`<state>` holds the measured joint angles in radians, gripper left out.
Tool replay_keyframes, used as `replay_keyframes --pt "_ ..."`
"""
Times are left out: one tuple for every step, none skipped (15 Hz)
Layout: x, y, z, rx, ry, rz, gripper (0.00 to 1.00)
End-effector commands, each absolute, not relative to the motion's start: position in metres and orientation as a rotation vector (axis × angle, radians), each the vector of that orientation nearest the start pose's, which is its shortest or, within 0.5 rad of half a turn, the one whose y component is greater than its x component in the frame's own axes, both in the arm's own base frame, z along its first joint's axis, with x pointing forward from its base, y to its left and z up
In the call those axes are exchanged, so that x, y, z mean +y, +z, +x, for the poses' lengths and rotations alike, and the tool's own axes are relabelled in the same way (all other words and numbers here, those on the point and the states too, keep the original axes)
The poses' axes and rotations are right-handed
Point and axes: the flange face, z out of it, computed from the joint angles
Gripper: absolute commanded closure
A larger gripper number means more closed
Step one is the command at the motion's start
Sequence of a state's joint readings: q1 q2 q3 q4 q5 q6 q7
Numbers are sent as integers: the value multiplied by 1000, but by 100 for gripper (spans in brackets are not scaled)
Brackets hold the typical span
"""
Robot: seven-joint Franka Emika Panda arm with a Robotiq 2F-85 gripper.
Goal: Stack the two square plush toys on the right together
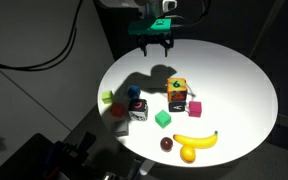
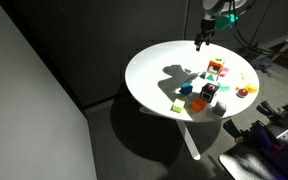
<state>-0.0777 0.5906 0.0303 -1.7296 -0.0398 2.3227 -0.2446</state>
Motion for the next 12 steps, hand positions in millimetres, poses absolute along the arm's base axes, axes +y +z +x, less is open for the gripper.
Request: replay_keyframes --pt "-12 251 658 -306 60 -3148 0" --pt "-5 251 654 -325 89 -3137 0" --pt "1 251 650 -344 117 -3131 0" --pt "6 253 645 -357 140 -3130 0" --pt "12 256 640 -382 163 -3120 0" --pt "16 258 635 -397 186 -3115 0" --pt "19 261 629 -410 208 -3116 0" --pt "23 264 623 -421 234 -3110 0" --pt "25 267 617 -427 251 -3107 0" --pt "28 270 610 -435 272 -3107 0" --pt "30 273 604 -439 288 -3110 0" --pt "32 277 598 -443 301 -3111 0"
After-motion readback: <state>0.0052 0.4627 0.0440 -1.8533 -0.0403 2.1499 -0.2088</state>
